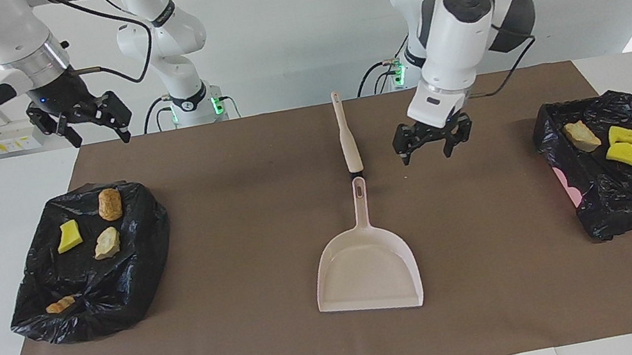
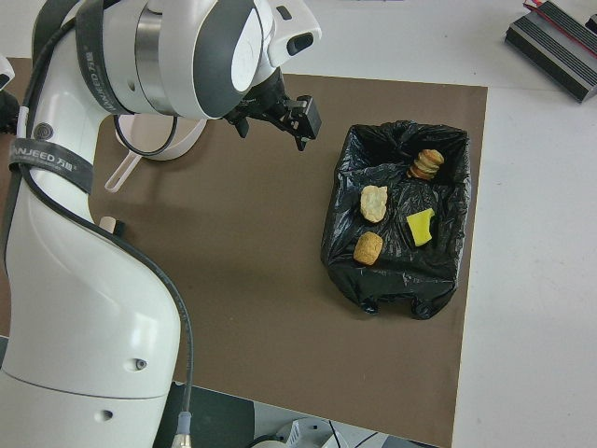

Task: Sweep and dump trash in bin
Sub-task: 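Return the dustpan to the mat center with the left gripper and release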

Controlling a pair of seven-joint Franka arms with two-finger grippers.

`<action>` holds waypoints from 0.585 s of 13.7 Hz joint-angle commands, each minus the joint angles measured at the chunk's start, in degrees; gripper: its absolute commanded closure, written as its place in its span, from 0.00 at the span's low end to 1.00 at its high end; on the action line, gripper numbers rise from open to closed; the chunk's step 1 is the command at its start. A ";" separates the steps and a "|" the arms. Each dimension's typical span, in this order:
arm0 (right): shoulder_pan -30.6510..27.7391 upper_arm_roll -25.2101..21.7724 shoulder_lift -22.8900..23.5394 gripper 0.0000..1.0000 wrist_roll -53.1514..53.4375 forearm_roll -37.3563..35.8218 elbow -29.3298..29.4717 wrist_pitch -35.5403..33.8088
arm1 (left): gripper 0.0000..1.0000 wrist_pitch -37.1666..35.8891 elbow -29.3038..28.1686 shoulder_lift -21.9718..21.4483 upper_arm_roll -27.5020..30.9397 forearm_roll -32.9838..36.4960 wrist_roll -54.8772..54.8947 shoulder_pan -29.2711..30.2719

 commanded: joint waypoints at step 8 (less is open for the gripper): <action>-0.55 0.37 -1.21 0.00 1.00 0.74 -1.34 -0.20 | 0.00 -11.47 -2.05 -7.17 -0.23 0.06 23.01 16.93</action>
